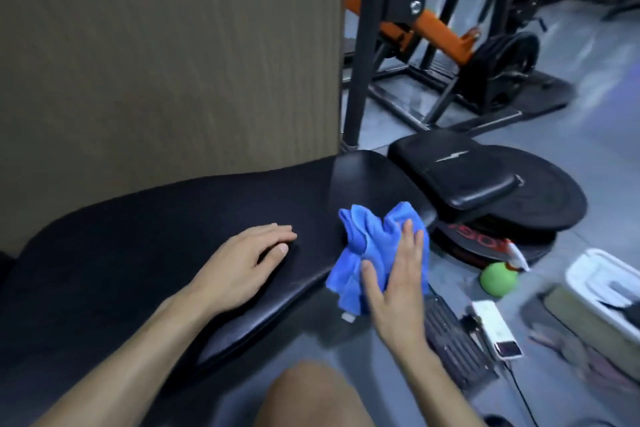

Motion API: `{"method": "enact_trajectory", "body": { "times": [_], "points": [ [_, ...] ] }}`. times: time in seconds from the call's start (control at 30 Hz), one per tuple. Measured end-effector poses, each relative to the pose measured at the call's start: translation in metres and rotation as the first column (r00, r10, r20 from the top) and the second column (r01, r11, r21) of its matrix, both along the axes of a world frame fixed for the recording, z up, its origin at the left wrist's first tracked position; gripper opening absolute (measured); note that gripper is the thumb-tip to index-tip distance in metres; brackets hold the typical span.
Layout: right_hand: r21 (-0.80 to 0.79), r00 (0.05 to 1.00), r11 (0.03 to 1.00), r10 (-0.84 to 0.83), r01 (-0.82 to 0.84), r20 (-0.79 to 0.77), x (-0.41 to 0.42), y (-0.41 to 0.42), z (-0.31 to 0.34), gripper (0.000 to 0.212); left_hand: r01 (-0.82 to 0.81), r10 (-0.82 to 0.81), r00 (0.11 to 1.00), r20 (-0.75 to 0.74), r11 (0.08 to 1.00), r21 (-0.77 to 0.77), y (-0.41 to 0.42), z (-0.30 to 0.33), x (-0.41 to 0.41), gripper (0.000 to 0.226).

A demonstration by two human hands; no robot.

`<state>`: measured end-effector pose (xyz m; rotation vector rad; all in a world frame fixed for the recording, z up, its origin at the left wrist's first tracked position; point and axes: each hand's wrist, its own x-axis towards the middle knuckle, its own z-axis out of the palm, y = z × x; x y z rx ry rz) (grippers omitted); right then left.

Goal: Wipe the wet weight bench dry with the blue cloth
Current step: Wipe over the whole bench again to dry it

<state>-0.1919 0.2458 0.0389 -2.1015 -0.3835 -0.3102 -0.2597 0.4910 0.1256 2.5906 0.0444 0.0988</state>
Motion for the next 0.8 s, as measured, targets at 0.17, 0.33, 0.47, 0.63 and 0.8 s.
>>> {"method": "enact_trajectory", "body": {
  "times": [0.17, 0.33, 0.47, 0.63, 0.8],
  "points": [
    [0.346, 0.987, 0.928, -0.1, 0.14, -0.129, 0.01, 0.022, 0.0, 0.079, 0.133, -0.135, 0.991, 0.025, 0.989, 0.065, -0.031, -0.011, 0.062, 0.046],
    [0.502, 0.852, 0.718, -0.249, 0.482, -0.461, 0.068, -0.002, 0.021, 0.051, 0.176, -0.181, 0.981, 0.062, 0.982, 0.073, -0.048, -0.012, 0.114, 0.035],
    [0.457, 0.784, 0.719, -0.196, 0.524, -0.589, 0.098, -0.029, 0.018, 0.04, 0.193, -0.199, 0.976, 0.09, 0.979, 0.063, -0.063, -0.018, 0.151, 0.034],
    [0.41, 0.731, 0.732, -0.174, 0.545, -0.66, 0.106, -0.046, 0.026, 0.034, 0.22, -0.234, 0.966, 0.109, 0.967, 0.126, -0.073, -0.025, 0.192, 0.033],
    [0.384, 0.825, 0.805, -0.214, 0.452, -0.523, 0.085, -0.055, 0.048, 0.016, 0.162, -0.186, 0.965, 0.184, 0.977, 0.142, -0.075, -0.034, 0.2, 0.032]
  ]
}}
